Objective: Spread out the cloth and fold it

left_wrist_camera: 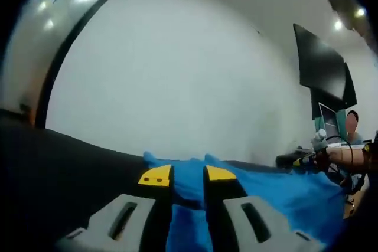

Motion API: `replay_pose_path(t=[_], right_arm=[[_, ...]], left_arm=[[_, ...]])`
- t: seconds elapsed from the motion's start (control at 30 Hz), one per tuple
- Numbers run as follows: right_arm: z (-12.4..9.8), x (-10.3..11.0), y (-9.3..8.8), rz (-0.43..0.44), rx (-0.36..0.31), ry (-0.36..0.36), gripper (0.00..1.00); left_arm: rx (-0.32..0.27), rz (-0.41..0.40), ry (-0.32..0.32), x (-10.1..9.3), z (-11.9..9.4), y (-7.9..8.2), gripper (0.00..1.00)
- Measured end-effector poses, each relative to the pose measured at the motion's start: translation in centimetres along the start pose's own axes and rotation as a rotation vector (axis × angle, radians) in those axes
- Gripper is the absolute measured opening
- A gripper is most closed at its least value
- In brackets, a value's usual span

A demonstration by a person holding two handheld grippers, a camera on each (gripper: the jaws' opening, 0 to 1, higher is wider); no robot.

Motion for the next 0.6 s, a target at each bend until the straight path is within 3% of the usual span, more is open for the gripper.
replay_pose_path(t=[0.07, 0.1, 0.13, 0.2, 0.23, 0.27, 0.37, 0.4, 0.43, 0.47, 0.6], right_arm=[[-0.3, -0.2, 0.2, 0.027, 0.022, 0.018, 0.0], [-0.6, 0.2, 0.2, 0.084, 0.029, 0.032, 0.0], [-0.9, 1.0, 0.0, 0.101, 0.035, 0.077, 0.0], [-1.3, 2.9, -1.7, 0.017, 0.114, 0.178, 0.17], [-1.6, 3.8, -2.8, -0.039, 0.162, 0.23, 0.19], [-1.6, 4.4, -3.5, -0.038, 0.193, 0.249, 0.17], [-0.4, 4.4, -4.1, -0.059, 0.207, 0.206, 0.13], [0.1, 4.2, -4.0, -0.122, 0.2, 0.201, 0.09], [0.3, 4.3, -3.7, -0.107, 0.177, 0.203, 0.05], [0.5, 3.5, -3.6, -0.126, 0.182, 0.144, 0.0], [0.3, 2.4, -0.6, -0.101, 0.055, 0.11, 0.0]], left_arm=[[0.0, 0.0, 0.0, 0.0, 0.0, 0.0, 0.23], [0.003, 0.002, 0.001, 0.0, 0.0, -0.1, 0.23], [0.004, 0.003, 0.001, 0.0, 0.0, -0.1, 0.23], [0.002, 0.003, -0.001, 0.0, 0.1, -0.1, 0.23], [0.002, 0.003, 0.0, 0.0, 0.1, 0.0, 0.23], [0.002, 0.002, 0.0, 0.0, 0.0, -0.1, 0.23], [0.007, 0.006, 0.002, 0.0, 0.1, -0.1, 0.23], [0.011, 0.008, 0.001, 0.0, 0.1, -0.2, 0.23], [0.013, 0.01, 0.002, 0.0, 0.1, -0.2, 0.23], [0.015, 0.013, 0.005, 0.0, 0.1, -0.2, 0.23], [0.019, 0.021, 0.007, 0.0, 0.1, -0.2, 0.23]])
Point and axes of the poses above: the point that each gripper's makers call its tool centre point, and the gripper's own axes: z roughly forward along the fingers, x roughly to its left, y roughly out of its top, the point moved 4 cm from there along -z, roughly backward along the fingers, and after that the axes turned 8 degrees about -y, right-handed, at the moved point
